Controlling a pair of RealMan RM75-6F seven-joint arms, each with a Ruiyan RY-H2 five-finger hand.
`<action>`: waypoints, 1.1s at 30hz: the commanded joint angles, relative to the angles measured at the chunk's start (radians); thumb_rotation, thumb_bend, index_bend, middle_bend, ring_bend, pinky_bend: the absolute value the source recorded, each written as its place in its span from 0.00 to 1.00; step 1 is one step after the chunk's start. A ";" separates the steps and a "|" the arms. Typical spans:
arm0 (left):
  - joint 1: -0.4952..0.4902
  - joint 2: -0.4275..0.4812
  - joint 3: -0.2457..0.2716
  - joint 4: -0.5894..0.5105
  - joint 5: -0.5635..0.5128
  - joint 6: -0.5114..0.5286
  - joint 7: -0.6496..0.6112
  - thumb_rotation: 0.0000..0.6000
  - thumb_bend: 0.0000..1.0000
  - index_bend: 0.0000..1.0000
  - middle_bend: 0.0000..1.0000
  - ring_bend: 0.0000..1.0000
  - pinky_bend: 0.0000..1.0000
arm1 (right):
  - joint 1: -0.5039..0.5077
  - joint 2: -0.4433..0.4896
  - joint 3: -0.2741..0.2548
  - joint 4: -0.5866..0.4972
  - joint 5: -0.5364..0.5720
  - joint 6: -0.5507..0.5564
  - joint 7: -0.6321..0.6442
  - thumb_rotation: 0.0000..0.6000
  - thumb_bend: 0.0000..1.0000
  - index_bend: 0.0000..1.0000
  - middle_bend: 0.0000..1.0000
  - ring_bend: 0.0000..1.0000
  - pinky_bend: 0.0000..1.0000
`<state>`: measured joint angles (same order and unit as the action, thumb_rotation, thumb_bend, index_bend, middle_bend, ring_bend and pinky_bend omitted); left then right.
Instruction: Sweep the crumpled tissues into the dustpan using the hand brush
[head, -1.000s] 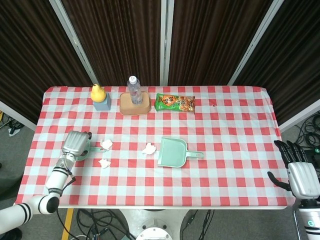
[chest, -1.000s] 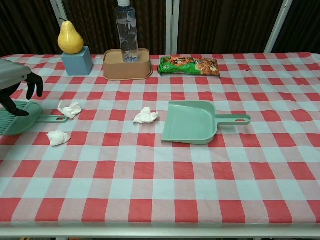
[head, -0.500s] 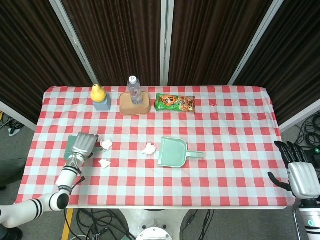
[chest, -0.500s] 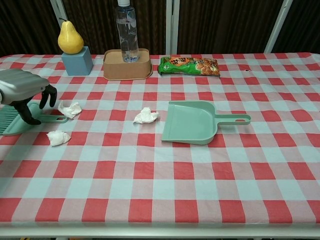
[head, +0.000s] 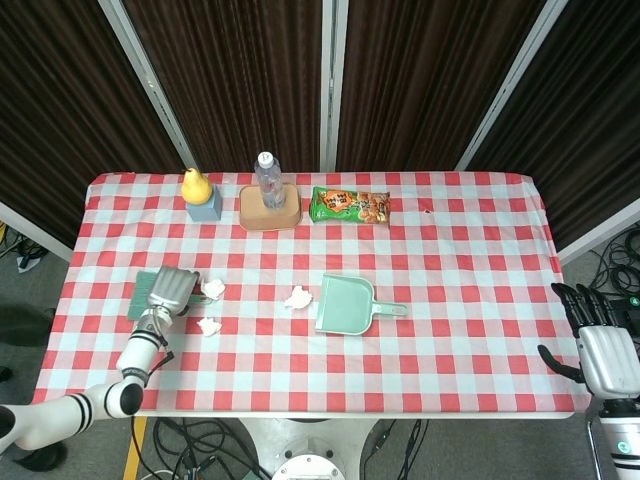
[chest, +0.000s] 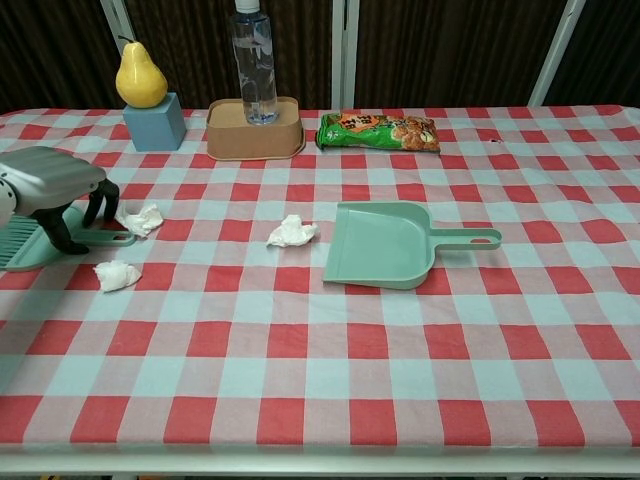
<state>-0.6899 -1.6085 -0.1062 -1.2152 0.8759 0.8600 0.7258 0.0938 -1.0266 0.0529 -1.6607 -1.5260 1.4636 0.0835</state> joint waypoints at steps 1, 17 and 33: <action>-0.007 -0.004 0.016 0.002 -0.004 0.017 0.035 1.00 0.24 0.42 0.47 0.70 0.88 | 0.000 0.000 0.000 0.000 0.001 -0.002 -0.001 1.00 0.17 0.02 0.10 0.00 0.00; -0.034 0.003 0.037 -0.019 -0.043 0.013 0.054 1.00 0.30 0.44 0.50 0.70 0.88 | -0.002 -0.002 -0.001 0.001 0.007 -0.006 0.000 1.00 0.17 0.02 0.10 0.00 0.00; -0.006 0.078 0.067 -0.022 0.139 0.043 -0.134 1.00 0.38 0.49 0.54 0.70 0.88 | 0.000 0.007 -0.005 -0.013 0.011 -0.021 -0.016 1.00 0.17 0.02 0.10 0.00 0.00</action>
<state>-0.7120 -1.5664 -0.0464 -1.2332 0.9550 0.8889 0.6601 0.0930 -1.0218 0.0505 -1.6694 -1.5155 1.4469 0.0719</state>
